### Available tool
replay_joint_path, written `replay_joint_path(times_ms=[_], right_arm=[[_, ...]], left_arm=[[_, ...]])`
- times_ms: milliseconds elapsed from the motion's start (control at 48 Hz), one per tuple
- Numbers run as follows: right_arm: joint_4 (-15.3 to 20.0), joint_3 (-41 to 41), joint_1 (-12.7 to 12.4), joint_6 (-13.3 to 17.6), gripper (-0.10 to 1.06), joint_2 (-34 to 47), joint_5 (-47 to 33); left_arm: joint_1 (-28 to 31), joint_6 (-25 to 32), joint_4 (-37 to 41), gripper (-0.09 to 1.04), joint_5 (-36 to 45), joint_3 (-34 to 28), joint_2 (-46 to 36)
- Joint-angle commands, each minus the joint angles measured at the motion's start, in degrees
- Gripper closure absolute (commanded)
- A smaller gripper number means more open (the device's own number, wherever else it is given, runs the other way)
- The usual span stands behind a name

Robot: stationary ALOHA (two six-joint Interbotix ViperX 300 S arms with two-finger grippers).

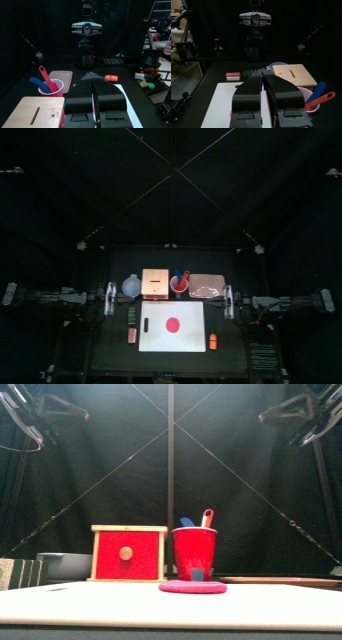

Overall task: Get the cutter from the drawer then cut the dough then place the extra dough in the bowl
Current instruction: Open the drawer

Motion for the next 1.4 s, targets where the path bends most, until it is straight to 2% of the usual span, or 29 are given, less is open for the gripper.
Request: replay_joint_path(times_ms=[21, 250, 438, 542, 646, 875, 1083, 1396], right_arm=[[0.18, -1.23, -1.58, 0.26, 0.97, 3.08, -0.62], [-0.26, -8.96, -6.68, 0.26, 0.95, 17.49, -2.29], [-1.23, -17.31, -9.76, -0.62, 0.95, 32.61, -8.88], [-3.34, -21.71, -11.25, -0.79, 0.95, 40.78, -13.71], [-7.21, -26.72, -13.18, -0.7, 0.95, 48.96, -18.02], [-13.18, -38.85, -15.12, -0.18, 0.95, 62.84, -19.16], [-14.59, -45.53, -15.82, -0.09, 0.95, 71.02, -17.84], [-14.33, -47.64, -18.02, -0.26, 0.95, 74.71, -16.0]], left_arm=[[-0.18, -0.53, -0.7, 0.97, -0.62, -1.67, 3.52], [-1.85, -0.44, -3.96, 0.96, -4.22, -3.25, 7.12], [-2.11, -0.44, -9.49, 0.96, -5.36, -1.49, 8.79], [-2.29, -0.44, -11.6, 0.96, -5.98, -0.09, 8.88], [-2.55, -0.53, -12.57, 0.96, -6.86, 1.49, 8.88], [-3.96, -0.53, -15.21, 0.96, -7.47, 2.72, 8.88], [-4.48, -0.62, -19.25, 0.96, -7.47, 3.34, 9.05], [-5.89, -0.7, -25.84, 0.96, -7.65, 4.22, 9.14]])
